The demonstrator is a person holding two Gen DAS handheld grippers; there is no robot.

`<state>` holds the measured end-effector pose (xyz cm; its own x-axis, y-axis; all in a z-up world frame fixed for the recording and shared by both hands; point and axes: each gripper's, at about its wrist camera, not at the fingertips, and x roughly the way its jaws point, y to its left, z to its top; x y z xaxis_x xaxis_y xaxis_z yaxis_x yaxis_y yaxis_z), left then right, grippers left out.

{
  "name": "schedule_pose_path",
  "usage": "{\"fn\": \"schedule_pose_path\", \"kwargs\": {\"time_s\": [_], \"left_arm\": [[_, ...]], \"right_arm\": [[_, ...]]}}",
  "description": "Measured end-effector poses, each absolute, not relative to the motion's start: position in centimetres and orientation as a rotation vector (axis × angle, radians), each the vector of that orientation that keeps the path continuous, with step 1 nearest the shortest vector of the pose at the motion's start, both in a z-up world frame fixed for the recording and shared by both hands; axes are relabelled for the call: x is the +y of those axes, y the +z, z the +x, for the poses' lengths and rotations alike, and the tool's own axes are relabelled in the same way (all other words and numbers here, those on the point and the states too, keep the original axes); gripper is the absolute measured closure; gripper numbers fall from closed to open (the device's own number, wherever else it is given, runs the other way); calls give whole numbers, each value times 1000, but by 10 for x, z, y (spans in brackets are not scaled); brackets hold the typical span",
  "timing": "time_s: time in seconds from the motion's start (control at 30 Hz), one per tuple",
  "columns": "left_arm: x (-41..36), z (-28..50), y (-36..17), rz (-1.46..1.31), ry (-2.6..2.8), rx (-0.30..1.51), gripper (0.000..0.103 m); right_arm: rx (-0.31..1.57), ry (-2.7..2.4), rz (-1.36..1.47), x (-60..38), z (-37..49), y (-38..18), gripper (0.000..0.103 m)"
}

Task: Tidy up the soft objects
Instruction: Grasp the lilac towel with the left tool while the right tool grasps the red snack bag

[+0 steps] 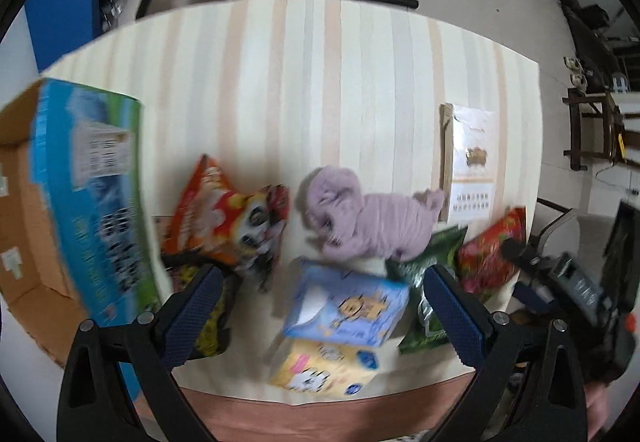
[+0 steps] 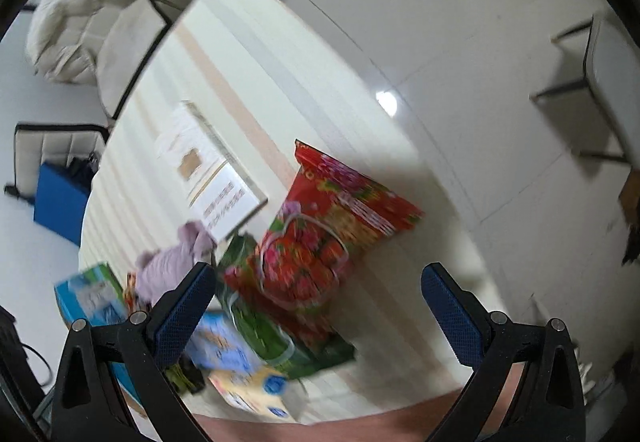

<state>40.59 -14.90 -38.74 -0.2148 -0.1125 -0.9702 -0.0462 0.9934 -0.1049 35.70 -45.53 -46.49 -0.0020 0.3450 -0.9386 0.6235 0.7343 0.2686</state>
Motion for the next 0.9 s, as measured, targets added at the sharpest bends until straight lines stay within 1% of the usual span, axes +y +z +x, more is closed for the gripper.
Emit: {"fn": "schedule_pose_path", "kwargs": {"time_s": [0.1, 0.17, 0.2, 0.23, 0.27, 0.33, 0.4, 0.5, 0.57, 0.63, 0.8, 0.87, 0.9], "left_arm": [[-152, 416, -408, -204, -61, 1848, 0], [-155, 421, -421, -239, -61, 1887, 0], [-156, 423, -428, -253, -57, 1903, 0], [-158, 425, -434, -262, -49, 1921, 0], [-159, 427, -440, -271, -45, 1935, 0], [-160, 431, -451, -293, -36, 1954, 0], [-160, 434, -458, -297, -17, 1961, 0], [-160, 438, -464, -268, 11, 1949, 1], [-164, 439, -466, -218, 9, 1931, 16], [-171, 437, -469, -170, -1, 1929, 28], [-178, 433, -468, -63, 22, 1883, 35], [-180, 433, -465, -30, 9, 1859, 44], [-181, 434, -464, -14, 3, 1853, 46]], "right_arm": [[1654, -270, 830, -449, 364, -489, 1], [1683, -275, 835, -444, 366, -501, 8], [1693, -277, 836, -442, 366, -505, 16], [1702, -273, 842, -440, 366, -510, 21], [1702, -274, 827, -438, 366, -510, 23], [1708, -269, 790, -437, 366, -507, 42], [1716, -256, 735, -433, 365, -504, 45], [1728, -257, 631, -430, 361, -501, 45], [1735, -242, 617, -429, 358, -503, 45], [1737, -239, 610, -428, 357, -506, 44], [1761, -244, 559, -422, 360, -509, 44], [1766, -250, 542, -422, 359, -506, 44], [1767, -251, 527, -420, 358, -506, 44]]}}
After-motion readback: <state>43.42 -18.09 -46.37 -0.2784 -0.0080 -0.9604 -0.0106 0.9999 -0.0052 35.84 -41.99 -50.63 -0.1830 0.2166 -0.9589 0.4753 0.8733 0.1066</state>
